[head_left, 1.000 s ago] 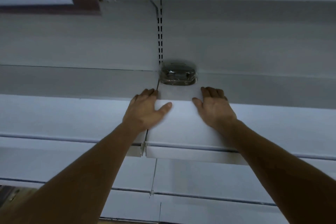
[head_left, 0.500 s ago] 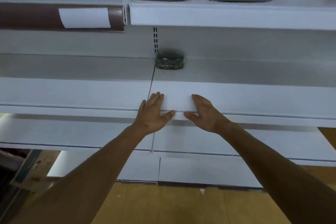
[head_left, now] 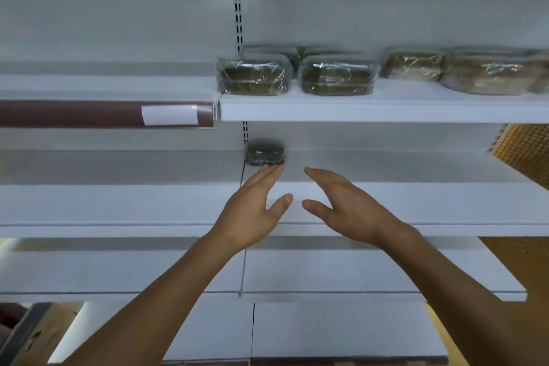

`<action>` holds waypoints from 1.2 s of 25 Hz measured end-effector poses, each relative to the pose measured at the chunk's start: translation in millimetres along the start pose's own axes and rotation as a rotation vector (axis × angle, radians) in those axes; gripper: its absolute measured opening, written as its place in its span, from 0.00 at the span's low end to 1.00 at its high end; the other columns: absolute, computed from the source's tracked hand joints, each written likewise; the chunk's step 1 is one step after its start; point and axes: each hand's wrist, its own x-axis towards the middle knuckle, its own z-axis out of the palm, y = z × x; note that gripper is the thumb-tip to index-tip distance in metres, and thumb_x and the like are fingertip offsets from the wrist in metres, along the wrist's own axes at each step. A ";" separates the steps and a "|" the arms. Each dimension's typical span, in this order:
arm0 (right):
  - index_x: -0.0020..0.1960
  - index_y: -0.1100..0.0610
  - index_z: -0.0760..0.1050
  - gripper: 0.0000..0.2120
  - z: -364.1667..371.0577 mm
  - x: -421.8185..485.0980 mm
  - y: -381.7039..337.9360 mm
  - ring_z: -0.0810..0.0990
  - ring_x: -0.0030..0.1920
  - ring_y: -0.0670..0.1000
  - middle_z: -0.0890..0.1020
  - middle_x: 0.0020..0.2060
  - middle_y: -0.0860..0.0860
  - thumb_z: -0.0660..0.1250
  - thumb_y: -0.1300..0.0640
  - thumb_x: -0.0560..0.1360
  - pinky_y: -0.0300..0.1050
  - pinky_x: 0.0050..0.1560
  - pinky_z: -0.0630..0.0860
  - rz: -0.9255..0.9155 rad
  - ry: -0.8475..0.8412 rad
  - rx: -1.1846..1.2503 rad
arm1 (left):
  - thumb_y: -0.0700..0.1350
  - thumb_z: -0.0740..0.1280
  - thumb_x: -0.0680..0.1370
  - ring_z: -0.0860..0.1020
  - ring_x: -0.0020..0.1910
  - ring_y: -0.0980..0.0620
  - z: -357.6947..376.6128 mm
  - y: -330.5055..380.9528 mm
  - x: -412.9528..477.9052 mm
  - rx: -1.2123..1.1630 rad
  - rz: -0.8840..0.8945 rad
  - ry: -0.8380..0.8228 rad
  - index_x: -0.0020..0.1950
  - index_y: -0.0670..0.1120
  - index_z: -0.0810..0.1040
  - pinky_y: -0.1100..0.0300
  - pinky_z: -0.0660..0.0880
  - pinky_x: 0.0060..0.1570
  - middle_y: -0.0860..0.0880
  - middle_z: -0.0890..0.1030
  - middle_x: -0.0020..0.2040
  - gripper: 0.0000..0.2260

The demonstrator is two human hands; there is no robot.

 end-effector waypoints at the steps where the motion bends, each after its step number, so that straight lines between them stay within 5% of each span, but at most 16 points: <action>1: 0.80 0.46 0.51 0.31 -11.8 -2.1 -8.0 0.55 0.77 0.44 0.57 0.78 0.43 0.58 0.42 0.81 0.39 0.72 0.55 -0.028 0.017 -0.003 | 0.58 0.59 0.82 0.55 0.78 0.60 -10.8 7.6 -1.2 -0.002 0.032 0.037 0.80 0.57 0.58 0.61 0.55 0.74 0.58 0.58 0.79 0.27; 6: 0.79 0.47 0.55 0.30 -63.5 8.6 -40.3 0.59 0.75 0.44 0.61 0.77 0.44 0.60 0.43 0.80 0.36 0.70 0.55 -0.140 0.169 -0.040 | 0.54 0.63 0.82 0.66 0.60 0.71 -68.6 34.9 5.1 0.027 0.149 0.183 0.76 0.55 0.66 0.82 0.60 0.56 0.60 0.72 0.69 0.23; 10: 0.78 0.46 0.59 0.28 -88.7 23.2 -47.1 0.63 0.73 0.44 0.66 0.74 0.44 0.62 0.44 0.80 0.39 0.71 0.60 -0.142 0.301 -0.018 | 0.54 0.62 0.82 0.72 0.65 0.56 -100.6 44.7 17.3 0.095 0.154 0.294 0.76 0.54 0.68 0.60 0.70 0.63 0.57 0.73 0.70 0.22; 22: 0.77 0.51 0.61 0.29 -136.5 49.4 8.3 0.57 0.73 0.51 0.65 0.73 0.49 0.64 0.47 0.79 0.36 0.65 0.54 -0.046 0.454 -0.119 | 0.58 0.61 0.81 0.54 0.79 0.50 -70.5 107.1 110.9 0.103 0.249 0.152 0.81 0.46 0.51 0.54 0.59 0.75 0.49 0.52 0.81 0.34; 26: 0.79 0.48 0.54 0.35 -144.0 65.6 31.4 0.51 0.74 0.51 0.58 0.75 0.51 0.65 0.44 0.78 0.44 0.67 0.57 0.050 0.432 -0.086 | 0.58 0.62 0.81 0.41 0.80 0.46 -53.5 109.2 139.3 0.097 0.160 0.195 0.82 0.51 0.44 0.44 0.57 0.76 0.46 0.43 0.81 0.36; 30: 0.80 0.47 0.45 0.45 -151.6 88.1 49.0 0.47 0.76 0.56 0.54 0.77 0.51 0.67 0.37 0.74 0.53 0.73 0.55 0.113 0.316 -0.035 | 0.58 0.61 0.81 0.40 0.80 0.45 -47.4 104.0 157.2 0.104 0.104 0.224 0.82 0.52 0.42 0.44 0.56 0.74 0.43 0.42 0.81 0.37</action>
